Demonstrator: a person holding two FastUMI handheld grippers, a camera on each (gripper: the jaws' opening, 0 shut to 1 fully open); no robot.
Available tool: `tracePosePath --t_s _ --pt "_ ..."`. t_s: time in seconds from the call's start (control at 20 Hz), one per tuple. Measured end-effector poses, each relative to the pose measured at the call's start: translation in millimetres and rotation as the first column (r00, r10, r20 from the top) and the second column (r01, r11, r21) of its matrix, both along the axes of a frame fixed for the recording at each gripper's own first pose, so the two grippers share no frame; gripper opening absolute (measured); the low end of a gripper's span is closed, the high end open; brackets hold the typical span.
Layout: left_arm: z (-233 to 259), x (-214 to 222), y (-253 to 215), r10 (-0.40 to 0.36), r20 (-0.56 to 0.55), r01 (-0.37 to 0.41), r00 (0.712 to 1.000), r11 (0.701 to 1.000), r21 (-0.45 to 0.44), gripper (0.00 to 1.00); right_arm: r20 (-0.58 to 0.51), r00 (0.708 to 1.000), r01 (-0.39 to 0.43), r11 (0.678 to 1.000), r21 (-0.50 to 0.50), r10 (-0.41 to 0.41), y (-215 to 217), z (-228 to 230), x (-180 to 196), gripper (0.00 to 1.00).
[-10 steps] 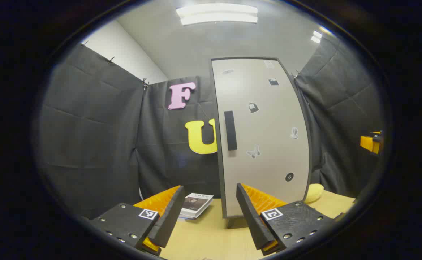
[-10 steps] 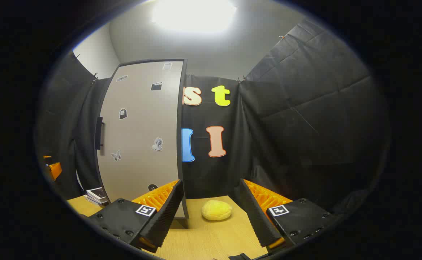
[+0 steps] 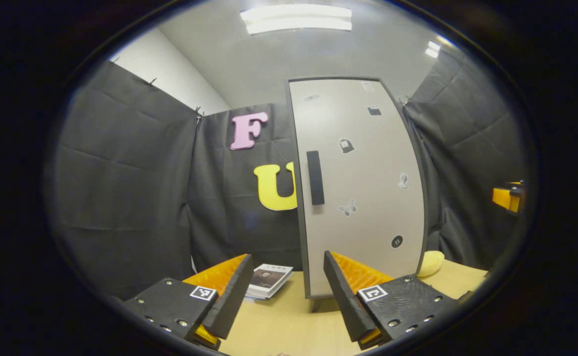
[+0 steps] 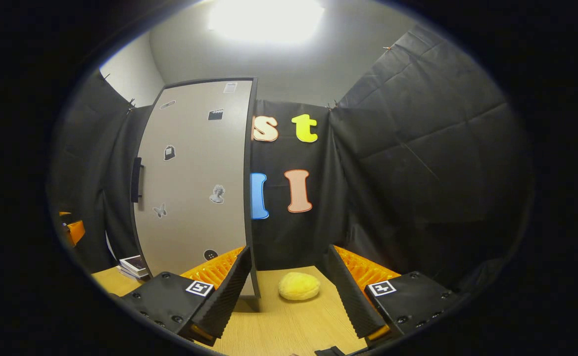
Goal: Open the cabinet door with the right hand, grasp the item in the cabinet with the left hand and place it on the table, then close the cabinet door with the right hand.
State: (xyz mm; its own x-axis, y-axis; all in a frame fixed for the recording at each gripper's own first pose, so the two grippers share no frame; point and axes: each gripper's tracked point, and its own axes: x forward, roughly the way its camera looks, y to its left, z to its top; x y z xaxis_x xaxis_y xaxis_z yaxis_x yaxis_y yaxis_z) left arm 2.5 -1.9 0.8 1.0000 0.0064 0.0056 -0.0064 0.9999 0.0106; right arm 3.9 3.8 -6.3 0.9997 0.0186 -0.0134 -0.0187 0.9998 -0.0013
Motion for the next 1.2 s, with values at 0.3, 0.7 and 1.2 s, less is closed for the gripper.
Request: tracePosePath --t_s 0.3,0.7,1.2 --pt "2 0 -2 0.001 0.01 -0.001 1.0 1.0 0.007 0.88 -0.007 1.0 -0.011 1.0 0.003 0.011 0 -2 3 0.97" --pt "6 1 -10 -0.001 0.021 0.001 1.0 1.0 0.014 0.88 -0.015 1.0 -0.024 1.0 0.004 0.024 -2 -6 7 0.97" --pt "-5 -17 -6 0.128 0.0 -0.128 0.992 0.991 0.031 0.88 -0.036 0.982 -0.184 0.982 0.03 0.185 26 4 42 0.97"
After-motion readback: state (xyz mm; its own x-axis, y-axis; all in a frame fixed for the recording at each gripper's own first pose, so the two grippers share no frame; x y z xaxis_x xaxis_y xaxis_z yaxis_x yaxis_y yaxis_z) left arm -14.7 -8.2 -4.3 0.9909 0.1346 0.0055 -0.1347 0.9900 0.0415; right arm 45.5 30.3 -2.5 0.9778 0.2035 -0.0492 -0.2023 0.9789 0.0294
